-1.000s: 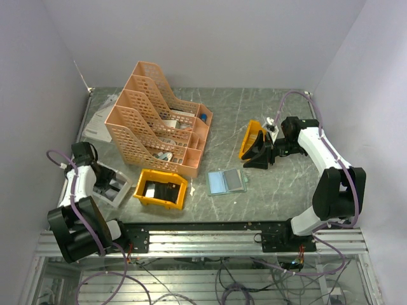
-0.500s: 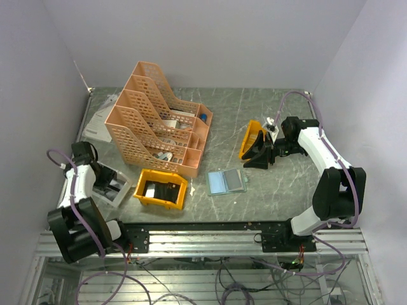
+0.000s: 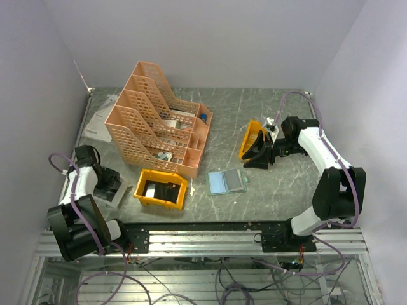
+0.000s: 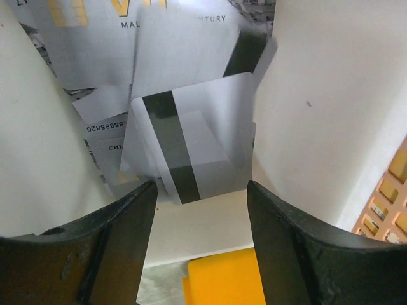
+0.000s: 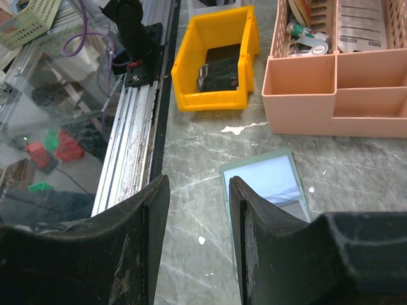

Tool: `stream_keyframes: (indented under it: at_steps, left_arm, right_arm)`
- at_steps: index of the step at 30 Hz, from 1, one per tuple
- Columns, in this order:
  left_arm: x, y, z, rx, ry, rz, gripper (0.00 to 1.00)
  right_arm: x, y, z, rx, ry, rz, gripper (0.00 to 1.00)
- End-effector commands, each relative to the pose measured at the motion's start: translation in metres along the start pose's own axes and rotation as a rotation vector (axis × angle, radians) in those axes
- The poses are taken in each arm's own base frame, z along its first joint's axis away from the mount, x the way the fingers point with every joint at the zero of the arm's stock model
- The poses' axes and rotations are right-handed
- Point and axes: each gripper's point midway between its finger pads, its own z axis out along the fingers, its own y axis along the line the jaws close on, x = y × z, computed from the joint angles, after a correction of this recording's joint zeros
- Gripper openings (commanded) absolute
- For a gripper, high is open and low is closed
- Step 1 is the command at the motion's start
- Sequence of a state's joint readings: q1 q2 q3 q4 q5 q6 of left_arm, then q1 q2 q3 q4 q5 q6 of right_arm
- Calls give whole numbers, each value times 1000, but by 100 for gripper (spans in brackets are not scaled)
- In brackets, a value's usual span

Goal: Put the credit cards into the card holder
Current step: Pick up the credit card from the storage box.

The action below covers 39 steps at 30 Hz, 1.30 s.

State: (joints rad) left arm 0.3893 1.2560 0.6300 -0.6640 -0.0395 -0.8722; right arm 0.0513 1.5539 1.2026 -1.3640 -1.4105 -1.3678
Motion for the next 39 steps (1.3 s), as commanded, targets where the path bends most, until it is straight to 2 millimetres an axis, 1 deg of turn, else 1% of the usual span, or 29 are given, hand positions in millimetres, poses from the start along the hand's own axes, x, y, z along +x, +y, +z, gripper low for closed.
stream_keyframes:
  at_steps: [1, 4, 7, 12, 18, 21, 23, 24, 28, 32, 36, 39]
  left_arm:
    - [5, 1, 27, 32, -15, -18, 71]
    - [-7, -7, 20, 62, -63, 11, 67]
    - [-20, -18, 4, 107, -115, 46, 59]
    - [-39, -24, -21, 135, -205, 92, 55]
    - [-41, -32, -37, 196, -231, 84, 52]
    - [-42, -33, -40, 210, -243, 88, 50]
    - [-42, -36, -41, 222, -241, 93, 42]
    - [-41, -37, -41, 230, -239, 93, 40]
    - [-41, -41, -42, 253, -238, 97, 35]
    - [-42, -41, -39, 247, -237, 107, 30]
    - [-42, -46, -35, 270, -242, 115, 20]
    - [-45, -46, -32, 264, -250, 116, 18]
  right_arm:
    - [-9, -4, -3, 9, -30, -16, 43]
    - [-9, -4, -3, 9, -30, -16, 43]
    - [-10, -4, -3, 9, -30, -15, 43]
    - [-10, -4, -3, 10, -31, -15, 43]
    - [-10, -4, -3, 11, -31, -15, 43]
    - [-10, -4, -3, 10, -32, -17, 43]
    - [-10, -4, -3, 10, -32, -17, 43]
    - [-10, -4, -3, 11, -31, -17, 43]
    - [-10, -3, -3, 10, -31, -14, 43]
    - [-10, -4, -3, 10, -30, -12, 43]
    - [-10, -4, -3, 10, -31, -12, 43]
    - [-9, -4, -3, 10, -30, -9, 43]
